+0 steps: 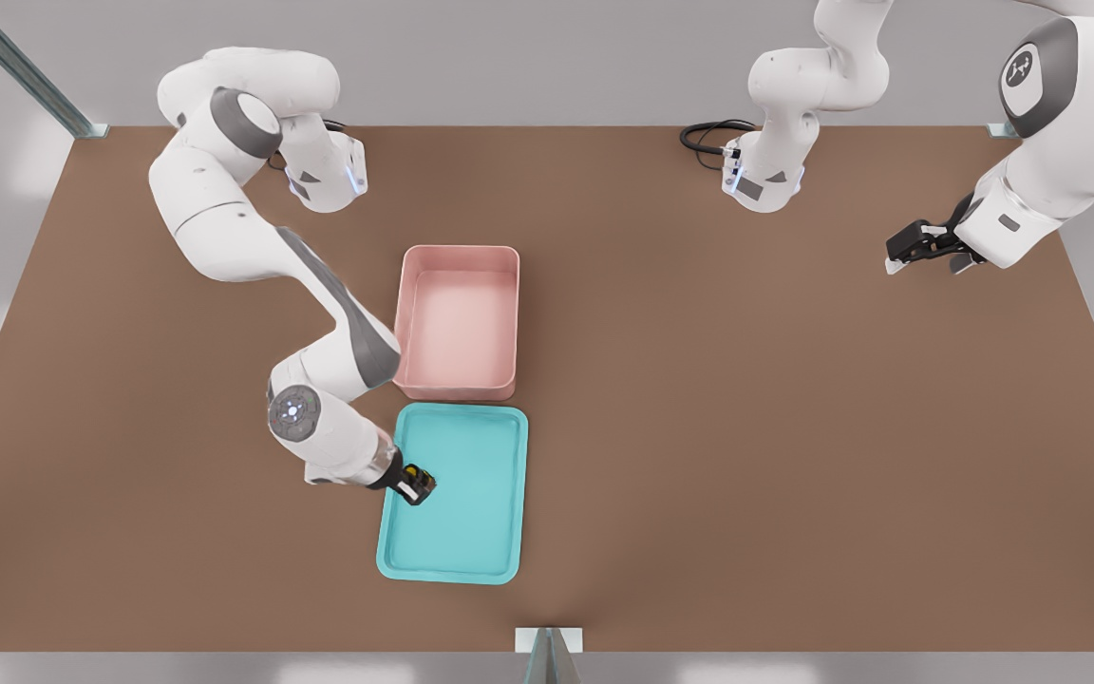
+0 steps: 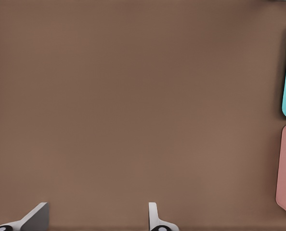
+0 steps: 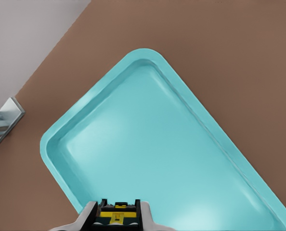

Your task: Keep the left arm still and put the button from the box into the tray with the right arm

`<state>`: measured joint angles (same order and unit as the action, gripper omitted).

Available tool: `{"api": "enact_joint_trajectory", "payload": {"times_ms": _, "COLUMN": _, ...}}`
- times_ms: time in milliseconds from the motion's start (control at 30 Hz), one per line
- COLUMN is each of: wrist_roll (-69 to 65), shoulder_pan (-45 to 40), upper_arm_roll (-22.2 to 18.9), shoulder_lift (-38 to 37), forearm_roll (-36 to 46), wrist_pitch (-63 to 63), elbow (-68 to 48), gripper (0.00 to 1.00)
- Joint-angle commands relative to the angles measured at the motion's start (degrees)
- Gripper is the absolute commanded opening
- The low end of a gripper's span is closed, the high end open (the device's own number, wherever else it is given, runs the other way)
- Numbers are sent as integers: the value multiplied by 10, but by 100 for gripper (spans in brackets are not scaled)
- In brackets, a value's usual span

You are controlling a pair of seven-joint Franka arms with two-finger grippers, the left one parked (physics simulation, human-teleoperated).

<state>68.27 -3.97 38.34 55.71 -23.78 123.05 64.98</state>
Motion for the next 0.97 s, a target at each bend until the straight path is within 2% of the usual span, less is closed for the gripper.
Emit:
{"api": "enact_joint_trajectory", "payload": {"times_ms": 0, "wrist_roll": -256, "shoulder_pan": 12, "upper_arm_roll": -10, "shoulder_lift": 28, "forearm_roll": -70, "wrist_pitch": -13, "elbow": -20, "gripper": 28}}
{"api": "enact_joint_trajectory", "payload": {"times_ms": 67, "wrist_roll": -254, "shoulder_pan": 27, "upper_arm_roll": -11, "shoulder_lift": 33, "forearm_roll": -70, "wrist_pitch": -13, "elbow": -19, "gripper": 29}}
{"api": "enact_joint_trajectory", "payload": {"times_ms": 100, "wrist_roll": -253, "shoulder_pan": 27, "upper_arm_roll": -11, "shoulder_lift": 33, "forearm_roll": -70, "wrist_pitch": -12, "elbow": -19, "gripper": 43}}
{"api": "enact_joint_trajectory", "payload": {"times_ms": 133, "wrist_roll": -249, "shoulder_pan": 27, "upper_arm_roll": -11, "shoulder_lift": 33, "forearm_roll": -70, "wrist_pitch": -12, "elbow": -18, "gripper": 100}}
{"api": "enact_joint_trajectory", "payload": {"times_ms": 267, "wrist_roll": -248, "shoulder_pan": 27, "upper_arm_roll": -4, "shoulder_lift": 29, "forearm_roll": -70, "wrist_pitch": -14, "elbow": -18, "gripper": 100}}
{"api": "enact_joint_trajectory", "payload": {"times_ms": 333, "wrist_roll": -243, "shoulder_pan": 27, "upper_arm_roll": 26, "shoulder_lift": 0, "forearm_roll": -67, "wrist_pitch": -53, "elbow": -18, "gripper": 100}}
{"api": "enact_joint_trajectory", "payload": {"times_ms": 367, "wrist_roll": -301, "shoulder_pan": 1, "upper_arm_roll": 56, "shoulder_lift": -52, "forearm_roll": -70, "wrist_pitch": -166, "elbow": -18, "gripper": 100}}
{"api": "enact_joint_trajectory", "payload": {"times_ms": 400, "wrist_roll": -450, "shoulder_pan": -46, "upper_arm_roll": 53, "shoulder_lift": -68, "forearm_roll": -72, "wrist_pitch": -314, "elbow": -19, "gripper": 100}}
{"api": "enact_joint_trajectory", "payload": {"times_ms": 433, "wrist_roll": -539, "shoulder_pan": -81, "upper_arm_roll": 54, "shoulder_lift": -75, "forearm_roll": -72, "wrist_pitch": -416, "elbow": -20, "gripper": 100}}
{"api": "enact_joint_trajectory", "payload": {"times_ms": 467, "wrist_roll": -636, "shoulder_pan": -95, "upper_arm_roll": 52, "shoulder_lift": -115, "forearm_roll": -91, "wrist_pitch": -502, "elbow": -20, "gripper": 100}}
{"api": "enact_joint_trajectory", "payload": {"times_ms": 500, "wrist_roll": -690, "shoulder_pan": -94, "upper_arm_roll": 23, "shoulder_lift": -187, "forearm_roll": -109, "wrist_pitch": -529, "elbow": -43, "gripper": 100}}
{"api": "enact_joint_trajectory", "payload": {"times_ms": 533, "wrist_roll": -685, "shoulder_pan": -16, "upper_arm_roll": -188, "shoulder_lift": -297, "forearm_roll": 104, "wrist_pitch": -525, "elbow": -25, "gripper": 100}}
{"api": "enact_joint_trajectory", "payload": {"times_ms": 567, "wrist_roll": -647, "shoulder_pan": 59, "upper_arm_roll": -280, "shoulder_lift": -374, "forearm_roll": 162, "wrist_pitch": -505, "elbow": 41, "gripper": 100}}
{"api": "enact_joint_trajectory", "payload": {"times_ms": 600, "wrist_roll": -648, "shoulder_pan": 77, "upper_arm_roll": -312, "shoulder_lift": -430, "forearm_roll": 188, "wrist_pitch": -464, "elbow": 132, "gripper": 100}}
{"api": "enact_joint_trajectory", "payload": {"times_ms": 633, "wrist_roll": -650, "shoulder_pan": 79, "upper_arm_roll": -322, "shoulder_lift": -460, "forearm_roll": 201, "wrist_pitch": -420, "elbow": 191, "gripper": 100}}
{"api": "enact_joint_trajectory", "payload": {"times_ms": 933, "wrist_roll": -657, "shoulder_pan": 70, "upper_arm_roll": -322, "shoulder_lift": -472, "forearm_roll": 199, "wrist_pitch": -424, "elbow": 196, "gripper": 100}}
